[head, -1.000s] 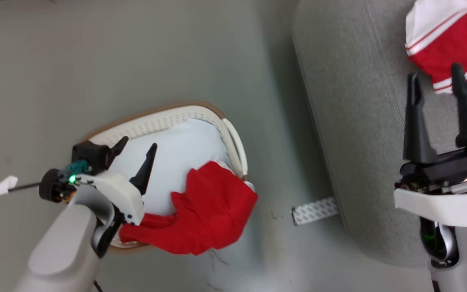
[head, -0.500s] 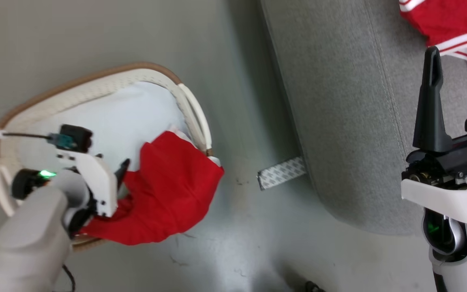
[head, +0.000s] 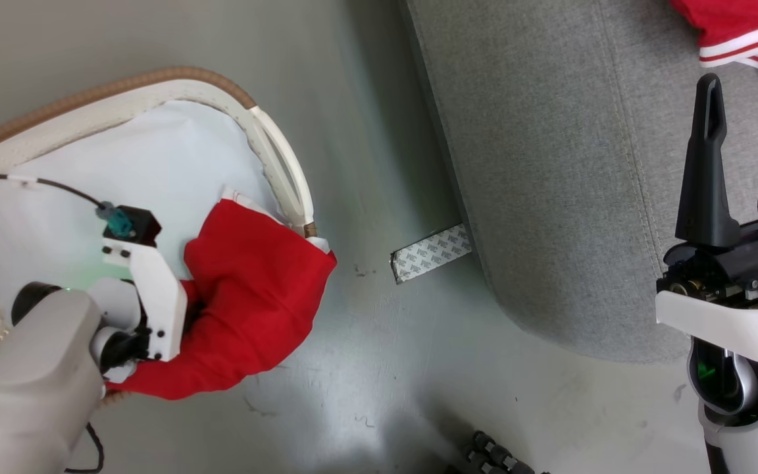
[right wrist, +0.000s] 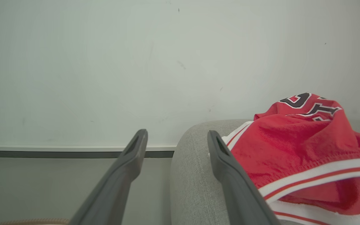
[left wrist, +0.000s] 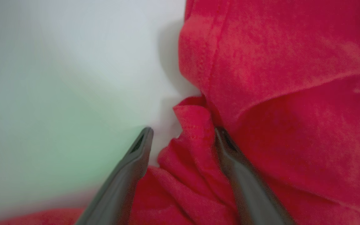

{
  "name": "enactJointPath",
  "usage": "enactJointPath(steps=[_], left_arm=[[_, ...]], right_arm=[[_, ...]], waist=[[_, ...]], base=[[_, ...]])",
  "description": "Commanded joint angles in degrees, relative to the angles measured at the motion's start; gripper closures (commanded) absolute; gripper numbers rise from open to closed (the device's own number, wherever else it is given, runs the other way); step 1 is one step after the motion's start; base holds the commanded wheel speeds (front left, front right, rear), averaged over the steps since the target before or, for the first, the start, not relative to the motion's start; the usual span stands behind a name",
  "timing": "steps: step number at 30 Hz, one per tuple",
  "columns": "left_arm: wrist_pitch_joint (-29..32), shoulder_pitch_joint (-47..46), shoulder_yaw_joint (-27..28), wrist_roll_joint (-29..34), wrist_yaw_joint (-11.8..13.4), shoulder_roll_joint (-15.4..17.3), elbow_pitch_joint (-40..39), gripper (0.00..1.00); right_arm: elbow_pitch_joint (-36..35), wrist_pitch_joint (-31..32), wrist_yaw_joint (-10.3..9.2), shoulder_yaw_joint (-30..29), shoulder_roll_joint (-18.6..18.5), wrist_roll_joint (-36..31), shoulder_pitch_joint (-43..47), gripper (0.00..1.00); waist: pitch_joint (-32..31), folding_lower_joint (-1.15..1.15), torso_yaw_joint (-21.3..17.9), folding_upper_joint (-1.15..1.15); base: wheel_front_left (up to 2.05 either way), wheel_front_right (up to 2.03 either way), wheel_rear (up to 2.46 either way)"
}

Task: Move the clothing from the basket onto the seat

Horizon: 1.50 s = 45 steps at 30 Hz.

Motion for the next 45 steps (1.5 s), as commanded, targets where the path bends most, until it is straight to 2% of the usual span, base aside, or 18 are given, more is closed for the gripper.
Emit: enactJointPath(steps=[1,6,9,10,11,12,18,29,45], left_arm=[[2.0,-0.2,-1.4,-1.7,0.1,0.3,0.3,0.0],[6.1,-0.7,-5.1,-4.4,0.1,1.0,0.0,0.0],[6.5,-1.6,-6.4,-5.6,0.1,1.5,-0.3,0.0],[6.5,-1.8,-6.8,-6.0,0.1,1.6,-0.5,0.17],[6.6,-1.9,-7.4,-6.2,0.1,1.7,-0.7,0.61],[6.5,-2.0,-8.0,-6.5,0.1,1.9,-0.9,1.0],[5.9,-2.6,-10.1,-8.7,0.1,3.0,-1.6,1.0],[-1.8,-4.3,-11.9,-11.1,0.1,3.7,-0.9,1.0],[-19.2,-0.8,-16.1,-15.0,0.1,-5.0,-1.4,1.0]], right_arm=[[-0.4,0.0,-0.15,-0.1,0.2,-0.5,0.5,0.0],[-0.5,0.0,-0.15,-0.3,0.2,-0.9,0.8,0.0],[-0.5,0.0,-0.15,-0.5,0.2,-0.9,0.8,0.0],[-0.5,0.0,-0.15,-0.5,0.2,-0.9,0.7,0.0],[-0.5,0.0,-0.15,-0.5,0.2,-1.0,0.6,0.0],[-0.4,0.0,-0.15,-0.4,0.2,-1.1,0.4,0.0],[0.0,0.0,-0.15,-0.1,0.2,-1.1,-0.1,0.0],[1.7,0.0,-0.15,1.2,0.2,-1.1,-2.4,0.0],[6.3,0.0,-0.15,-1.5,0.1,-8.4,1.7,0.0]], waist=[[0.4,-0.01,0.2,0.0],[1.2,-0.01,0.6,0.0],[1.5,-0.01,0.8,0.0],[1.6,-0.01,0.8,0.0],[1.7,-0.01,0.9,0.0],[1.8,-0.01,0.9,0.0],[1.9,-0.01,1.0,0.0],[-0.5,-0.01,0.3,0.0],[-18.1,-0.01,7.6,0.0]], base=[[0.0,0.0,0.0],[0.0,0.0,0.0],[0.0,0.0,0.0],[0.0,0.0,0.0],[0.0,0.0,0.0],[0.0,0.0,0.0],[0.0,0.0,0.0],[0.0,0.0,0.0],[0.0,0.0,0.0]])
